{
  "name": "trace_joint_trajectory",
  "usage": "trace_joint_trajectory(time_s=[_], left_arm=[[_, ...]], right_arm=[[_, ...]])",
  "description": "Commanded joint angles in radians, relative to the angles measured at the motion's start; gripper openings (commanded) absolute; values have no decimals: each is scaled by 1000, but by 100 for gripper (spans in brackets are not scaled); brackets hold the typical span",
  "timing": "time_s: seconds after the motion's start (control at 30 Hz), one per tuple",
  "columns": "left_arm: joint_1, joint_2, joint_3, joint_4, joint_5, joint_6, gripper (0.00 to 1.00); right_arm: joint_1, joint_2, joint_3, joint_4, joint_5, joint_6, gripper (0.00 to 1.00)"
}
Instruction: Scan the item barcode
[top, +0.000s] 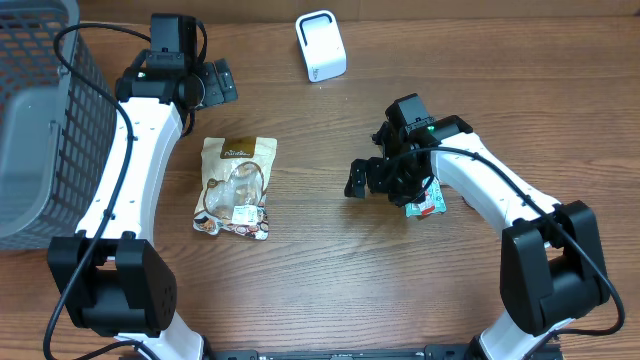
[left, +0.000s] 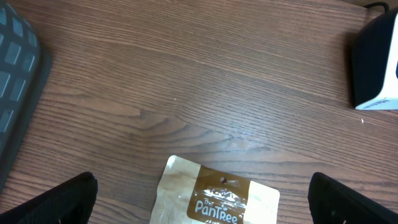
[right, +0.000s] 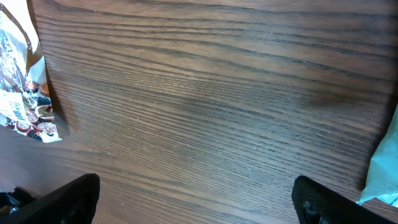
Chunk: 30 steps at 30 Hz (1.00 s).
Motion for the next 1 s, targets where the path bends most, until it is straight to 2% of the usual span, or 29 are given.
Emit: trace_joint_trajectory(time_s=[0.0, 0.6, 0.9, 0.97], left_arm=[[5, -1, 5, 0, -10, 16, 100], [5, -1, 5, 0, -10, 16, 100], [5, -1, 5, 0, -10, 16, 100], [5, -1, 5, 0, -10, 16, 100]], right_arm=[[-3, 0, -5, 1, -6, 4, 100], [-3, 0, -5, 6, -5, 4, 100], [-3, 0, -5, 251, -7, 5, 100], [0, 0, -5, 295, -78, 15, 100]])
